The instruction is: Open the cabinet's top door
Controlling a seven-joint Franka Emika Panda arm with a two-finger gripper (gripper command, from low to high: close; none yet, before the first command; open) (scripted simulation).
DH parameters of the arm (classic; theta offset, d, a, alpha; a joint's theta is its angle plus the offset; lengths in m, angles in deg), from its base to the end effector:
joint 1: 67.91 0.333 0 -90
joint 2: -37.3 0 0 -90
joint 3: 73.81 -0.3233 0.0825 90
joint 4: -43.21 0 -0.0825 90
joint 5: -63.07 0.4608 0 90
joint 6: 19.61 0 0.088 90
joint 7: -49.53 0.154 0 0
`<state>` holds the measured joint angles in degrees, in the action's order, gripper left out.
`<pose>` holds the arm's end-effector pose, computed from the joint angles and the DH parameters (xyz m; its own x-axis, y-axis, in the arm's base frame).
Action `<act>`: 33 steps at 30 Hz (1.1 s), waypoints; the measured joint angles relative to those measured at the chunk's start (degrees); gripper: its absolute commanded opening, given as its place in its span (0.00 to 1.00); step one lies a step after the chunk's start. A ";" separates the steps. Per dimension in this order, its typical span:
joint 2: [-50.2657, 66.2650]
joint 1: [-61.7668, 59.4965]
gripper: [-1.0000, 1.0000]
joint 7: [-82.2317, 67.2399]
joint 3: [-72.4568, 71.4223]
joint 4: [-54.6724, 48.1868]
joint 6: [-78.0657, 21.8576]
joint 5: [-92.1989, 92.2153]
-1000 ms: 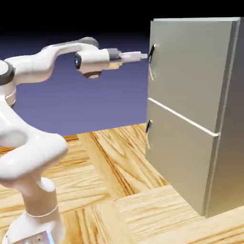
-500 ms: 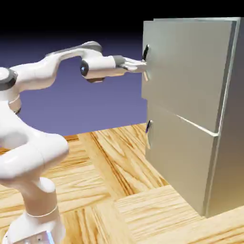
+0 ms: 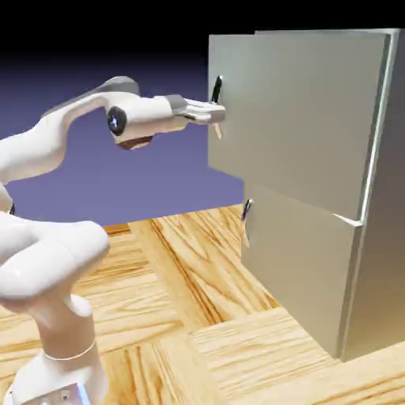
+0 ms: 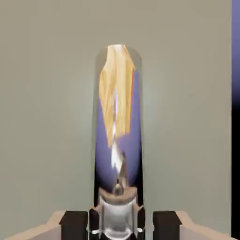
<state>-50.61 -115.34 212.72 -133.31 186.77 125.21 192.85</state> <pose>0.4421 0.2112 0.5889 -0.2016 0.6774 -0.7074 -0.2010 0.6783 0.7068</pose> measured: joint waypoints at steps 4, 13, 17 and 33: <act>-1.42 7.33 0.00 -4.44 5.84 8.33 -6.72 -1.47; -5.58 19.30 0.00 -10.61 24.11 22.82 -21.06 -13.13; -6.95 21.31 0.00 -12.09 32.41 26.08 -26.00 -19.84; -13.09 -0.94 0.00 -10.37 44.17 29.88 -56.25 -23.49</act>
<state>-63.70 -116.27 202.35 -89.14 216.65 68.96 169.36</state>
